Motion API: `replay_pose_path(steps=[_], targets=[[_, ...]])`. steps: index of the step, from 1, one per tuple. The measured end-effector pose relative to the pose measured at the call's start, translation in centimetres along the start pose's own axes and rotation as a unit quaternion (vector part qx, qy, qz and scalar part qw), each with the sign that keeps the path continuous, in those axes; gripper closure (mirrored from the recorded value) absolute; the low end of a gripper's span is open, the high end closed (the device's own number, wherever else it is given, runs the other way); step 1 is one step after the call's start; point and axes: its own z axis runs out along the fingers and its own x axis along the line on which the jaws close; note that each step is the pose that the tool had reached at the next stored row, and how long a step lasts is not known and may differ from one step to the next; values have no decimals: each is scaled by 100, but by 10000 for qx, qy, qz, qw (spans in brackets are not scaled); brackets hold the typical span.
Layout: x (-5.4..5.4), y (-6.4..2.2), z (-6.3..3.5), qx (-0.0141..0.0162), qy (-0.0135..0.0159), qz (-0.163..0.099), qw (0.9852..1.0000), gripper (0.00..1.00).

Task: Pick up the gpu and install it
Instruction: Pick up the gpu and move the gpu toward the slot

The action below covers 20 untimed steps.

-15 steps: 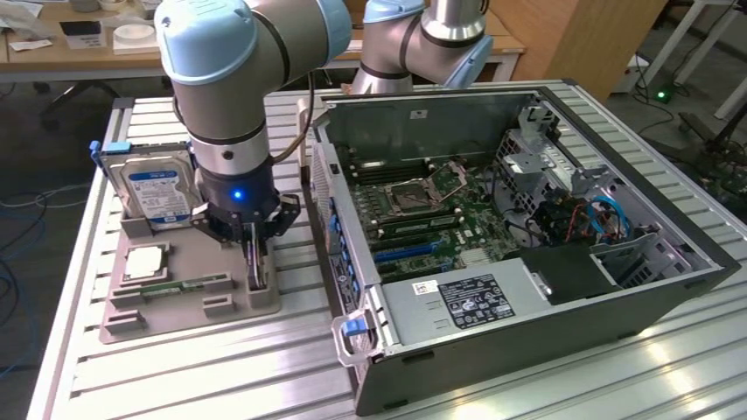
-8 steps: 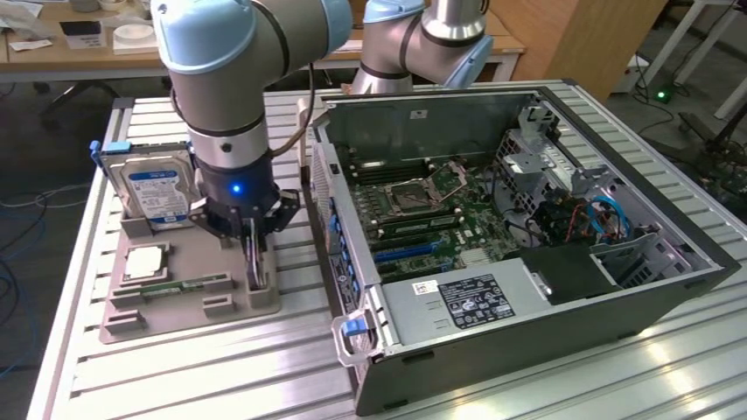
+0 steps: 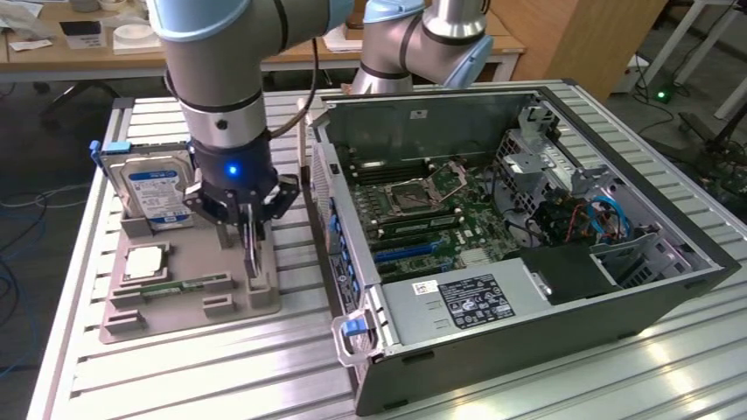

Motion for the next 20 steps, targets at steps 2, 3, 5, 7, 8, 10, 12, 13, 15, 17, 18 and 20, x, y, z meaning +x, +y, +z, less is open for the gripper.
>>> replay_pose_path(steps=[2,3,5,7,8,10,12,13,15,17,18,20], targets=[[-1,2,-65,0,0,0,10000,72],[-2,4,-100,-1,0,0,10000,72],[-3,6,-161,-1,0,0,10000,72],[-4,8,-223,0,0,0,10000,72],[-5,9,-256,0,0,0,10000,72],[-6,11,-325,0,0,0,10000,72],[-7,14,-384,-1,0,0,10000,72],[-8,15,-415,-1,0,0,10000,72],[-9,17,-487,-1,0,0,10000,72],[-10,20,-557,-1,0,0,10000,72],[-11,21,-592,-1,0,0,10000,72],[-12,24,-664,-1,0,0,10000,72]])
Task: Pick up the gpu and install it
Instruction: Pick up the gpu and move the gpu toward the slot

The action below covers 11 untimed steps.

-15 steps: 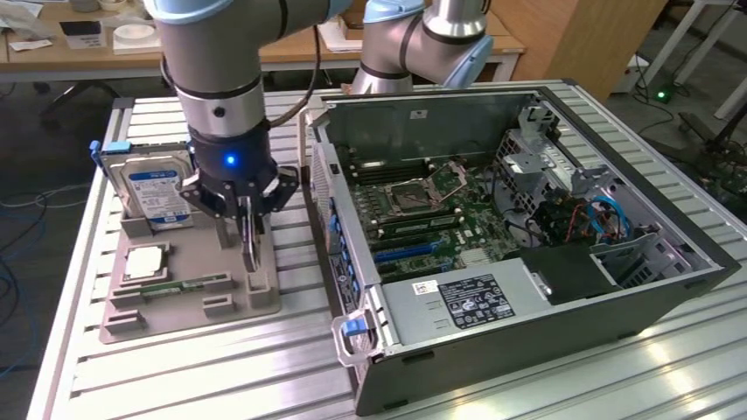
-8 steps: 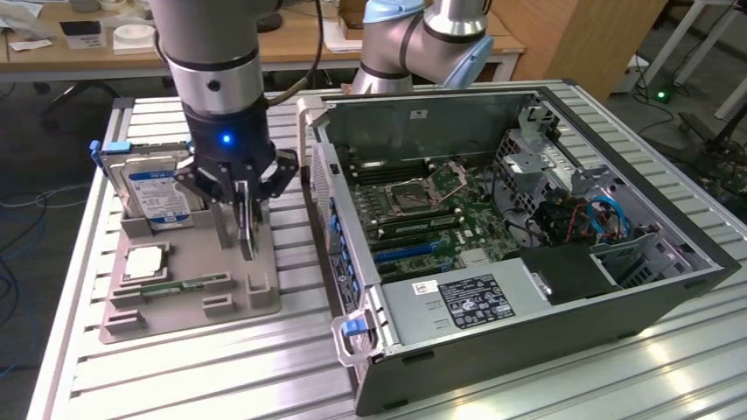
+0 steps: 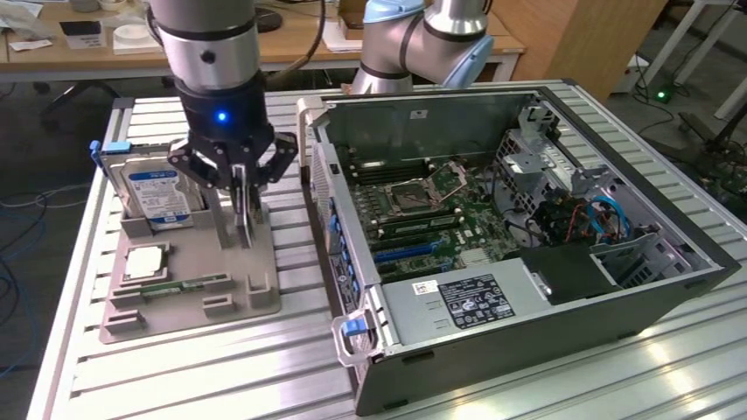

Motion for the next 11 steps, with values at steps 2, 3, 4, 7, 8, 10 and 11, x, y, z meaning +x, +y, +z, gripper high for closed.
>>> replay_pose_path(steps=[2,3,4,7,8,10,11], targets=[[-1,2,-68,-1,0,0,10000,72],[-2,4,-102,-2,0,0,10000,72],[-3,5,-134,-2,-1,0,10000,72],[-4,7,-207,-3,0,0,10000,72],[-4,8,-228,-3,0,0,10000,72],[-5,10,-281,-3,0,0,10000,72],[-6,11,-314,-3,0,0,10000,72]])
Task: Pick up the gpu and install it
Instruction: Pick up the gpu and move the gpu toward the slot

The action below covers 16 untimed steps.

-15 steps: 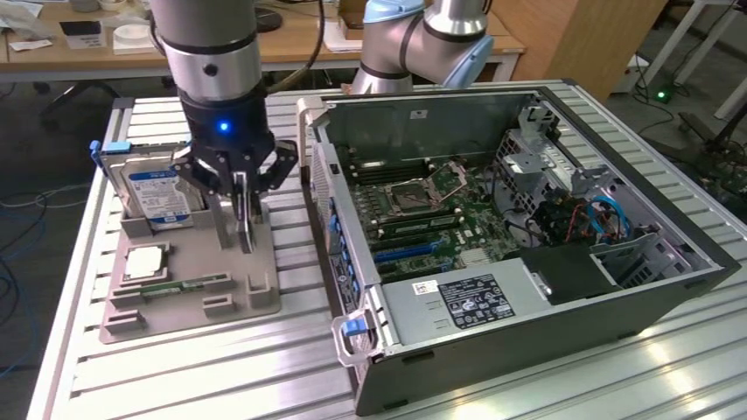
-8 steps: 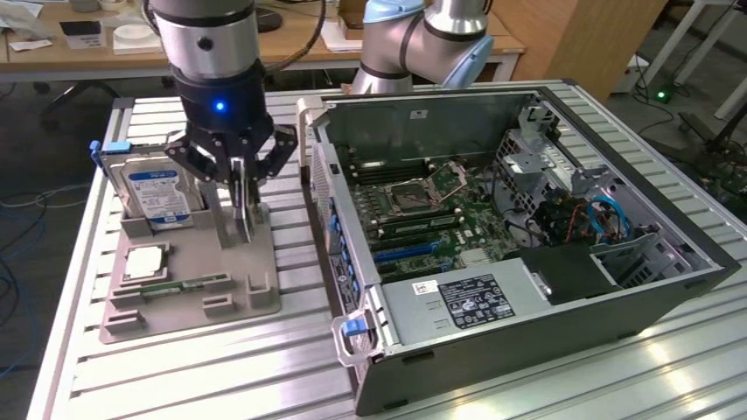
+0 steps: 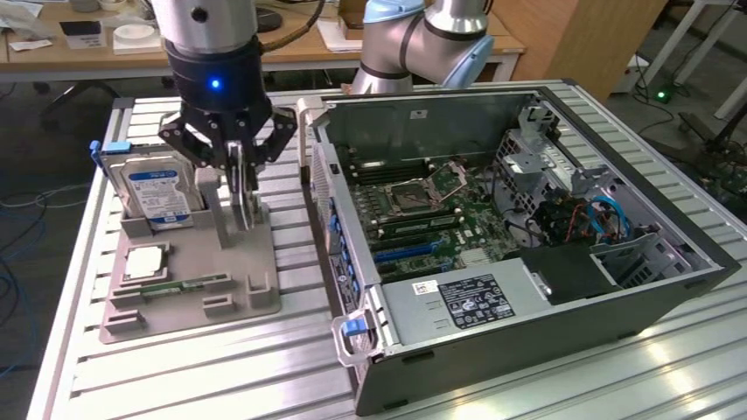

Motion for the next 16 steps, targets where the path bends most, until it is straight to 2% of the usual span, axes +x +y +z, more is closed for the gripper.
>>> replay_pose_path(steps=[11,16], targets=[[-9,18,-486,-3,0,0,10000,72],[-12,24,-659,-4,0,-3,10000,72]])
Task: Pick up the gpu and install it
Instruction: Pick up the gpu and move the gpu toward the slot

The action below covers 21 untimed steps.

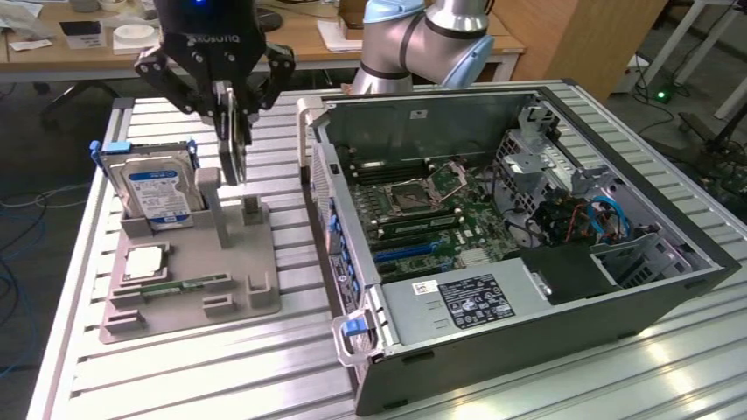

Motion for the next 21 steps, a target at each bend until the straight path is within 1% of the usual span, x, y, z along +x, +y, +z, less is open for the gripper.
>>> replay_pose_path(steps=[3,5,8,13,18,21], targets=[[-1,3,-81,-1,1,-17,10000,72],[-2,4,-108,-1,0,-27,10000,72],[-3,4,-108,-6,1,-38,10000,72],[-7,4,-109,-9,19,-219,9998,72],[-10,4,-108,-9,19,-224,9997,72],[-32,6,-108,-9,19,-224,9997,72]])
